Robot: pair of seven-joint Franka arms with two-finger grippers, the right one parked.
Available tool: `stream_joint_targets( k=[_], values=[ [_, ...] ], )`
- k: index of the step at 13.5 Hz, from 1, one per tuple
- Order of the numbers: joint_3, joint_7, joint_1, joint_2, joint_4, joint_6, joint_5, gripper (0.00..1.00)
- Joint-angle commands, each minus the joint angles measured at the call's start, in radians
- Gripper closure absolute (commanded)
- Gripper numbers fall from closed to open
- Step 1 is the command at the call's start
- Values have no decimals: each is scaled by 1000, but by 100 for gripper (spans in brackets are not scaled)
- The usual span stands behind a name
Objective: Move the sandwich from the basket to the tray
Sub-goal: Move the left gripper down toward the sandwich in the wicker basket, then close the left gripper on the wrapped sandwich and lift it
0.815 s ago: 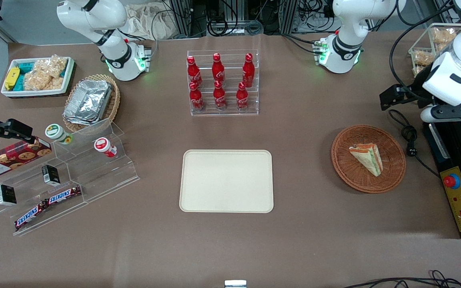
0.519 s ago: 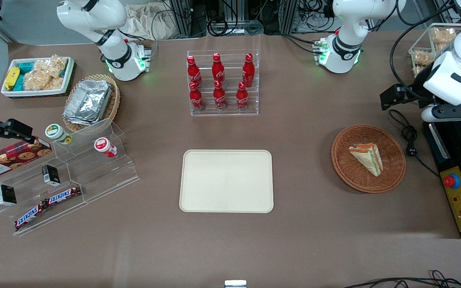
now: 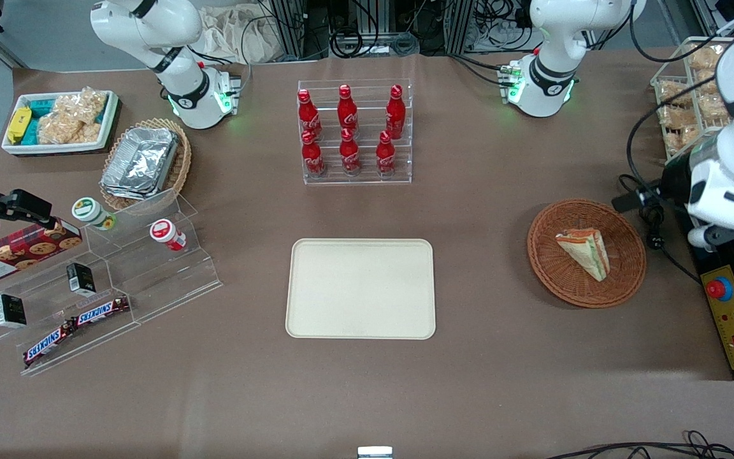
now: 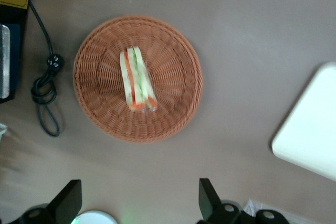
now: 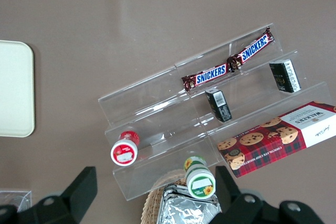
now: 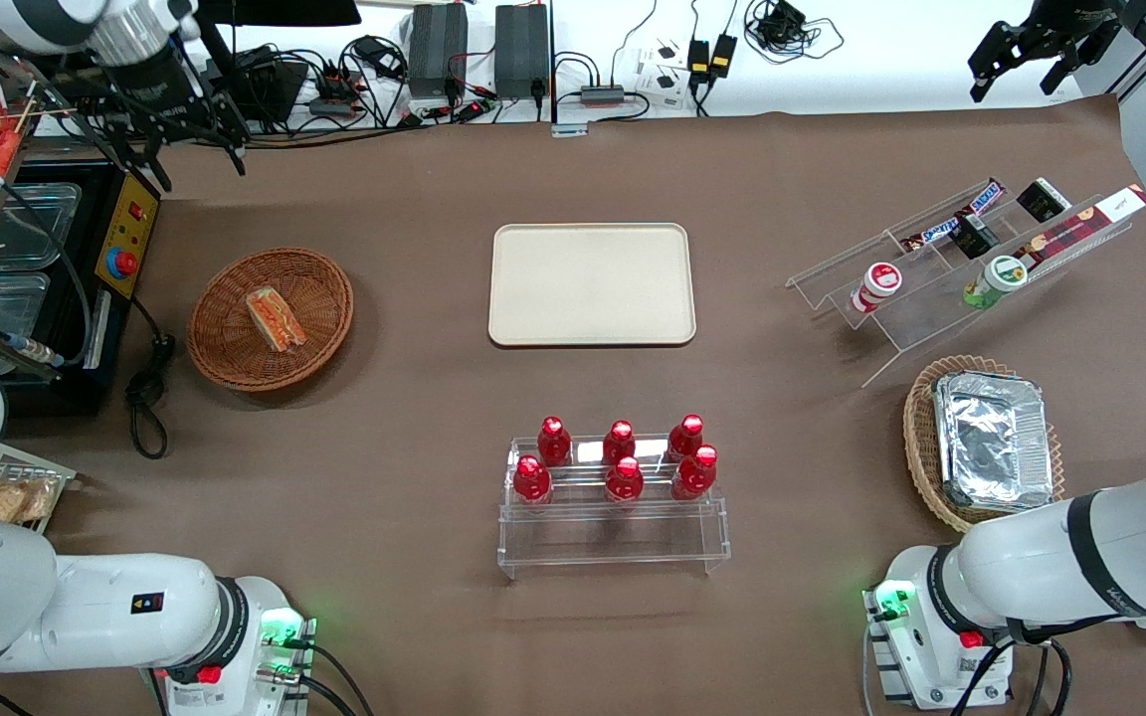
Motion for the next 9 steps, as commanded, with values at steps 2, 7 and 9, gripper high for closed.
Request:
stream_joint_targets(
  k=[2, 7, 9],
  values=[
    [-8, -213, 4, 3, -315, 339, 103, 0],
    [25, -351, 7, 141, -437, 579, 176, 0],
    [43, -353, 7, 178, -445, 613, 189, 0]
  ],
)
